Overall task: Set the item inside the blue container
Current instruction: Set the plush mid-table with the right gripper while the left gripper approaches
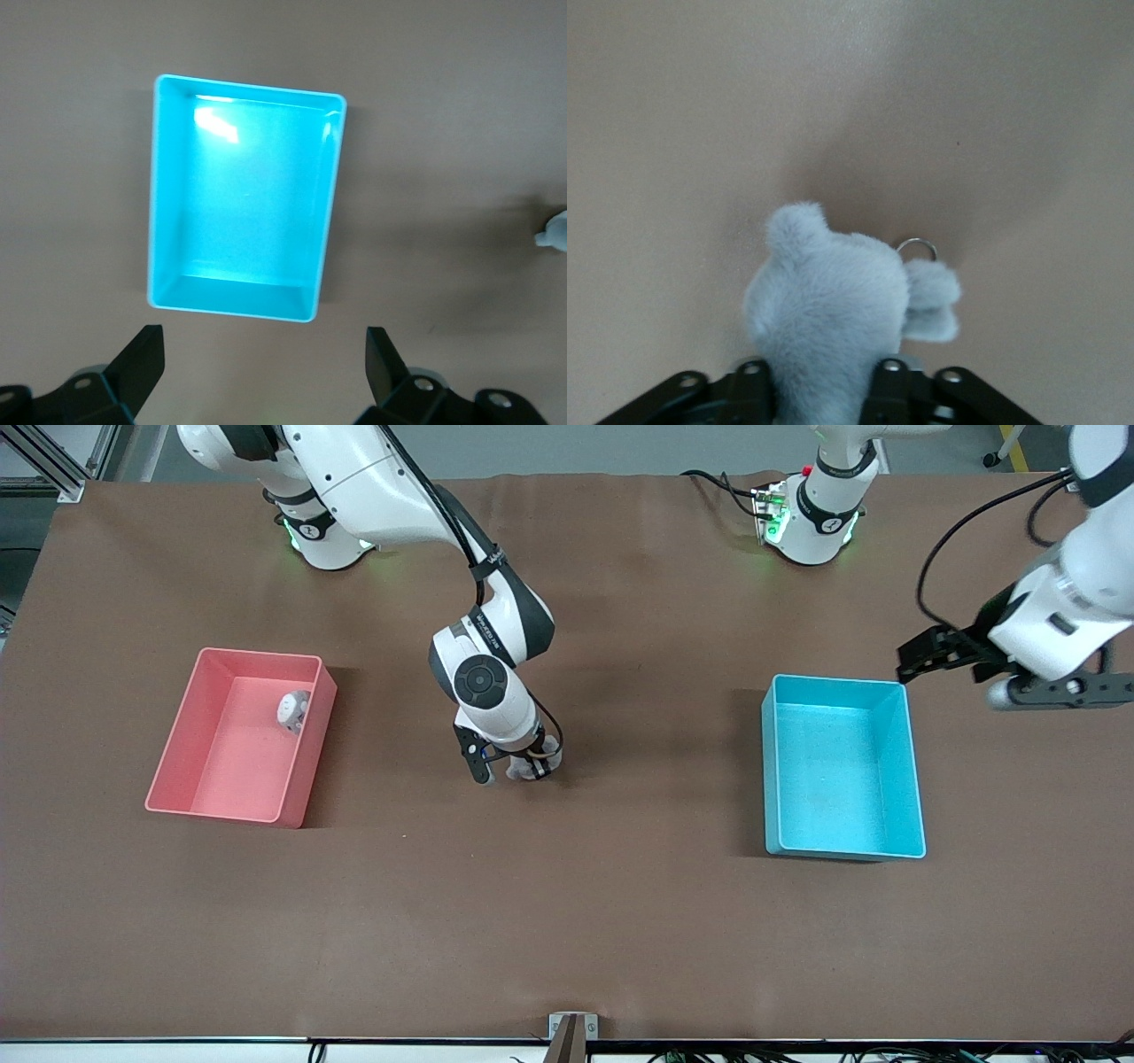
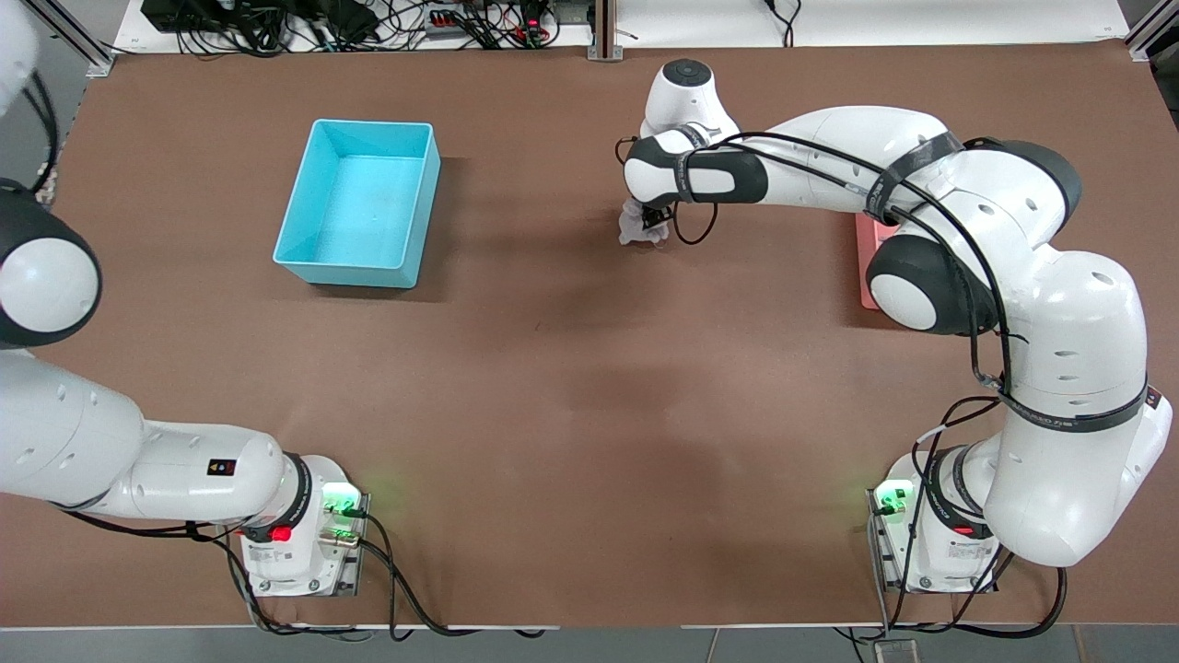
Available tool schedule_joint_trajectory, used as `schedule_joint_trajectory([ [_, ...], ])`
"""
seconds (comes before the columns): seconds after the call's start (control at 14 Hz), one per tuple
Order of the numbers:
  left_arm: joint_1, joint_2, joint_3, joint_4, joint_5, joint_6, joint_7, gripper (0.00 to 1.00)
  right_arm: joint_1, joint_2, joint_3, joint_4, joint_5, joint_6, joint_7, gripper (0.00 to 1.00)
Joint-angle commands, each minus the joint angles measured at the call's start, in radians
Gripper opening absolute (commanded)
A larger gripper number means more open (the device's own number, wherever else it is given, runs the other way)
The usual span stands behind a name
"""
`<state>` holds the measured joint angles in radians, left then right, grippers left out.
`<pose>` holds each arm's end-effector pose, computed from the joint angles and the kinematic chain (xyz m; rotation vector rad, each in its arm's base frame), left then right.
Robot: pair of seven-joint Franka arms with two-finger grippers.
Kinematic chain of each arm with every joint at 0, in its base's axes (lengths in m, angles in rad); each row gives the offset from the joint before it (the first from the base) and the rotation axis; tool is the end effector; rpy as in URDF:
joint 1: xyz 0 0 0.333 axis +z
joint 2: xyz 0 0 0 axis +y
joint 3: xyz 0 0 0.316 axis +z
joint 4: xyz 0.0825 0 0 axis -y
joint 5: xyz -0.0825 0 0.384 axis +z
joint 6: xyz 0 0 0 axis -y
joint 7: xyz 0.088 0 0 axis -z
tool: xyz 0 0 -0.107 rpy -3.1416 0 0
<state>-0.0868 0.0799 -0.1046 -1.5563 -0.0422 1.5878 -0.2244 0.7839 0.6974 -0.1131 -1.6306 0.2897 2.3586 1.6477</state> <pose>0.5677 -0.1122 0.5879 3.1003 0.0540 -0.0890 0.5351 0.4419 0.2168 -2.5560 1.6588 0.1662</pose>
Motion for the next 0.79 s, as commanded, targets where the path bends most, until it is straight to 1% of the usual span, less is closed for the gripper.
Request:
schedule_joint_trajectory([
  [0.0,-0.094,0.058,-0.003,0.001,-0.010,0.059,-0.126,1.00,0.006,-0.002,-0.008,0.026,-0.004,-0.012,0.012,1.00],
  [0.14,-0.172,0.115,-0.001,0.002,-0.010,0.116,-0.266,1.00,-0.009,-0.027,-0.008,0.047,-0.004,-0.038,-0.003,1.00],
  [0.21,-0.206,0.157,-0.003,0.007,-0.008,0.147,-0.303,1.00,-0.018,-0.050,-0.013,0.051,-0.004,-0.079,-0.038,1.00],
  [0.36,-0.273,0.224,-0.001,0.007,-0.008,0.224,-0.390,1.00,-0.073,-0.111,-0.014,0.044,-0.004,-0.200,-0.211,1.00],
  [0.5,-0.332,0.293,-0.003,0.015,-0.011,0.306,-0.553,1.00,-0.133,-0.174,-0.028,0.025,-0.020,-0.339,-0.383,1.00],
  [0.57,-0.367,0.323,-0.003,0.016,-0.013,0.363,-0.632,1.00,-0.159,-0.220,-0.046,-0.004,-0.047,-0.385,-0.472,1.00],
  [0.71,-0.421,0.388,-0.003,0.021,-0.010,0.460,-0.789,1.00,-0.225,-0.309,-0.054,-0.087,-0.090,-0.432,-0.642,1.00],
])
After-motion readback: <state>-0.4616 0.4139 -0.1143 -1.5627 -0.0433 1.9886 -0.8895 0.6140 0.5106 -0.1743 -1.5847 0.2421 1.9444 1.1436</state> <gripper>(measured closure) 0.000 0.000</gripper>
